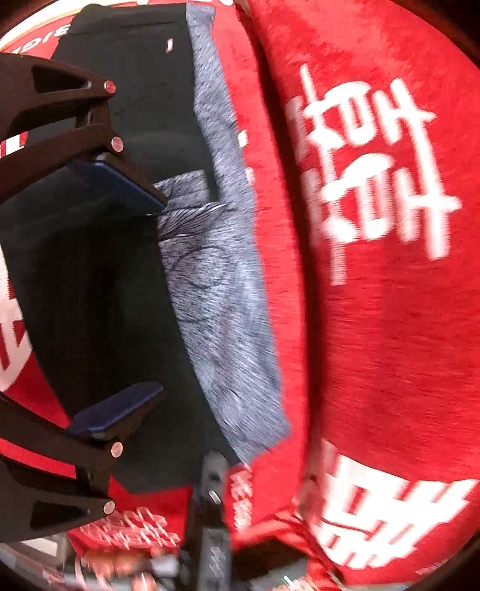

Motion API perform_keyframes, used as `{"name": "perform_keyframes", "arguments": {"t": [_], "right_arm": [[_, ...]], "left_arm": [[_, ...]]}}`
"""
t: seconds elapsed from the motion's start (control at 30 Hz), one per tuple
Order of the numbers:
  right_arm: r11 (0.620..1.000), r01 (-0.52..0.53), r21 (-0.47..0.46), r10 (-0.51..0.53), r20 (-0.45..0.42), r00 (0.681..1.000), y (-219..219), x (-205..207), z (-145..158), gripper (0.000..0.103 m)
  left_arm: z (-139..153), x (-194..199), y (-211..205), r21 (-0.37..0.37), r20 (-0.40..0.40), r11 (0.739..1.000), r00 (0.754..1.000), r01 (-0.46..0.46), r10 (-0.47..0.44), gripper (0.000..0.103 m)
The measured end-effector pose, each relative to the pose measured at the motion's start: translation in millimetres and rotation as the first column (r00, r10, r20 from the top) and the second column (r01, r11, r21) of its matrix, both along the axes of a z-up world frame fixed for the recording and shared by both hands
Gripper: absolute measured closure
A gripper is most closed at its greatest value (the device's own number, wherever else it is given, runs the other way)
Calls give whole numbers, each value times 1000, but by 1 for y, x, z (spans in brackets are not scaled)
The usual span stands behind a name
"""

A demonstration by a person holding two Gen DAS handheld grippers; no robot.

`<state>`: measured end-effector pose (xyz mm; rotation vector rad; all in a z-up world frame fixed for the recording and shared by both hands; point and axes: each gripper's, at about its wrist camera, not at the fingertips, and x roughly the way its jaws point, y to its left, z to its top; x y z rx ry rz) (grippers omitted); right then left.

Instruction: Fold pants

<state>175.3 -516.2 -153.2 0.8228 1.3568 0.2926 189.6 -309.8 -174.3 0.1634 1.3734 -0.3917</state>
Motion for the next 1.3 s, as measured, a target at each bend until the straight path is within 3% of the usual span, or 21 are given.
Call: {"name": "perform_keyframes", "arguments": {"t": [0.1,0.17,0.23,0.27,0.3,0.4,0.57,0.63,0.8,1.03,1.3], "right_arm": [[996,39,81,-40,3,999,-10,-13,5,75],[1000,5,8,-5,-6,1000,-7,-25,9,76],[987,-32,-157,26,-36,999,1,-24,6,75],[977,-41,-207,32,-46,998,6,-21,5,62],[961,-48,-274,34,-56,998,13,-18,6,51],[883,-112,-456,112,-26,993,43,-21,29,47],[773,-241,-587,262,-51,964,94,-29,53,30],[751,-261,-607,280,-66,958,105,-33,56,29],[740,-276,-614,273,-101,957,112,-35,58,25],[651,-321,-688,315,-139,939,136,-35,66,22],[598,-353,-719,366,-147,919,165,-30,80,22]], "left_arm": [[-21,-11,14,31,-66,999,997,-33,35,10],[-22,-19,19,34,-35,999,999,-19,20,5],[-27,-19,18,61,-53,998,998,-16,19,1],[-28,-16,19,56,-69,998,997,-37,41,1],[-28,-14,21,52,-91,997,994,-55,60,1],[-22,-17,27,83,-86,995,994,-62,69,1],[-12,-27,44,97,-90,993,993,-72,81,1],[-9,-32,54,103,-102,991,990,-86,96,1],[-2,-38,68,87,-126,989,983,-120,130,1],[12,-43,95,70,-98,986,982,-152,158,1],[27,-48,133,68,-84,980,977,-188,194,1]]}}
